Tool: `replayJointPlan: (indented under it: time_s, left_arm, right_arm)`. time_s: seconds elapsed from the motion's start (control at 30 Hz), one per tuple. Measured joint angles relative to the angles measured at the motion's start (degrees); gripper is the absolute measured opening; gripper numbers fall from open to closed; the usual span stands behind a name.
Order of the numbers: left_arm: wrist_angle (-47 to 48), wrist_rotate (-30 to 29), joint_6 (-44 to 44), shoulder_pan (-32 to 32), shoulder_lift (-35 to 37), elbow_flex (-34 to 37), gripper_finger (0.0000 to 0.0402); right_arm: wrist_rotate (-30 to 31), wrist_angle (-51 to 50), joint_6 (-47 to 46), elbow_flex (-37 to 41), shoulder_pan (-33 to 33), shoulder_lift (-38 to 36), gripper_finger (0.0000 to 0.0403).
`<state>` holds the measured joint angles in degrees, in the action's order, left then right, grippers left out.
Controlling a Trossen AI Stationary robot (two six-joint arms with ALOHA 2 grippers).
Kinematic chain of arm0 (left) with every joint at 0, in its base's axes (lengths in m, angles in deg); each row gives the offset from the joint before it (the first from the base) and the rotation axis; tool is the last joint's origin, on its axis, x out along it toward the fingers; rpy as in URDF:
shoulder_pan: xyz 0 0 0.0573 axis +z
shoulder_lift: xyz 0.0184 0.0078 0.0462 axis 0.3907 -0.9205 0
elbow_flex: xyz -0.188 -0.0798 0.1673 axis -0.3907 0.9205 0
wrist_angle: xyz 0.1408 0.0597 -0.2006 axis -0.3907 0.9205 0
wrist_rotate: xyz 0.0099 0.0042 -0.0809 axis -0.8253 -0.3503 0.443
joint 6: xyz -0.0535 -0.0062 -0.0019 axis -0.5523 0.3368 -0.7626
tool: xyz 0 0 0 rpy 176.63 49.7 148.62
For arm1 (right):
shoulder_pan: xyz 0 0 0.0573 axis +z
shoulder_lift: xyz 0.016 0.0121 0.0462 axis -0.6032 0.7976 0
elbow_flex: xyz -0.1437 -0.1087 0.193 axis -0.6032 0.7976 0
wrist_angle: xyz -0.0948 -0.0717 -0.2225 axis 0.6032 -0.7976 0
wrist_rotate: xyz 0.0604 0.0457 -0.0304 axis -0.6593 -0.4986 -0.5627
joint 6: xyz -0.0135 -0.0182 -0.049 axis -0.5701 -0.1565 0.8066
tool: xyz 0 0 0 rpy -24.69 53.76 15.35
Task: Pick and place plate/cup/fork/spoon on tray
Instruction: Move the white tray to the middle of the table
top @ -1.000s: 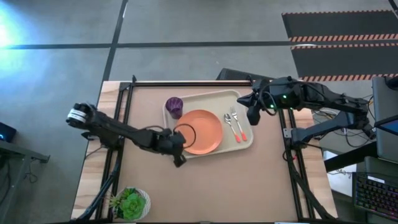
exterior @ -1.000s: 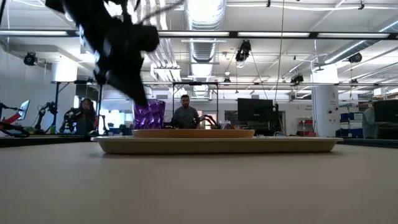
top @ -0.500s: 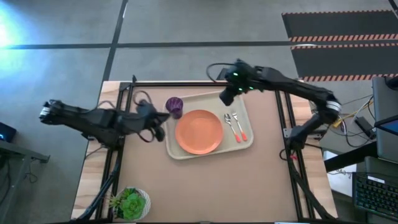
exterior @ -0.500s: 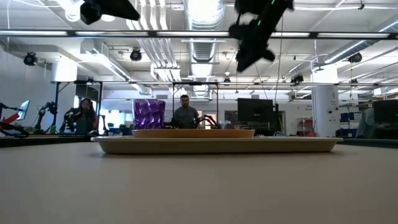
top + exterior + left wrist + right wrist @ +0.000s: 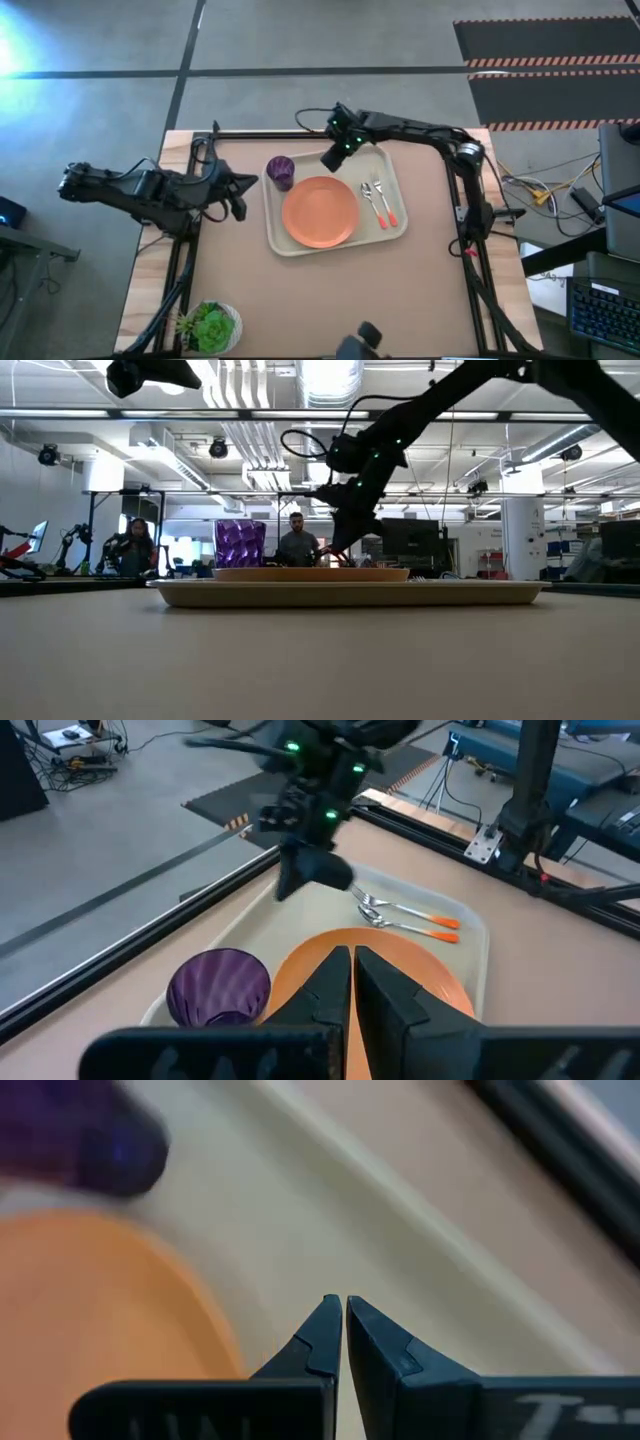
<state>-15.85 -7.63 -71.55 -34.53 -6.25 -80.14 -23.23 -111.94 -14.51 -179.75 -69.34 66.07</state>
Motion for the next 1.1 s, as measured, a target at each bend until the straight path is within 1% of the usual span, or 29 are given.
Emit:
replayJointPlan:
  time_s: [0.23, 0.33, 0.43, 0.53, 0.6, 0.67, 0.77, 0.93, 1.1]
  left_arm:
    - [-0.03, 0.04, -0.05, 0.0, -2.03, 0.0, 0.0]
    - [-0.16, 0.07, -0.18, 0.0, -2.77, 0.0, 0.0]
    - [-0.63, 0.16, -0.63, 0.0, -3.07, 0.0, 0.0]
    - [-0.55, 0.2, -1.44, 0.0, -2.74, 0.0, 0.0]
    - [-0.57, 0.17, -1.45, 0.0, -2.35, 0.0, 0.0]
    - [-0.56, 0.17, -1.47, 0.0, -1.93, 0.0, 0.0]
    - [-0.55, 0.17, -1.46, 0.0, -1.6, 0.0, 0.0]
    - [-0.53, 0.15, -1.45, 0.0, -1.48, 0.0, 0.0]
    - [-0.55, 0.13, -1.44, 0.0, -1.49, 0.0, 0.0]
  right_arm:
    - [0.05, -3.49, 1.32, -16.05, -3.59, 7.73, 0.0011]
    - [0.11, -8.73, 1.63, -22.56, -5.09, 10.98, 0.0011]
    - [0.39, -14.12, 1.9, -26.46, -5.97, 13.94, 0.0011]
    - [0.65, -17.75, 3.01, -27.89, -6.31, 16.46, 0.0011]
    - [2.01, -19.41, 4.22, -27.82, -6.31, 17.88, 0.0011]
    - [3.21, -19.97, 5.43, -27.41, -6.29, 19.16, 0.0011]
    - [3.21, -20.64, 6.03, -27.09, -6.43, 20.46, 0.0011]
    - [3.34, -23.17, 6.88, -27.08, -6.62, 20.94, 0.0011]
    - [3.29, -28.18, 6.97, -27.03, -6.41, 20.65, 0.0011]
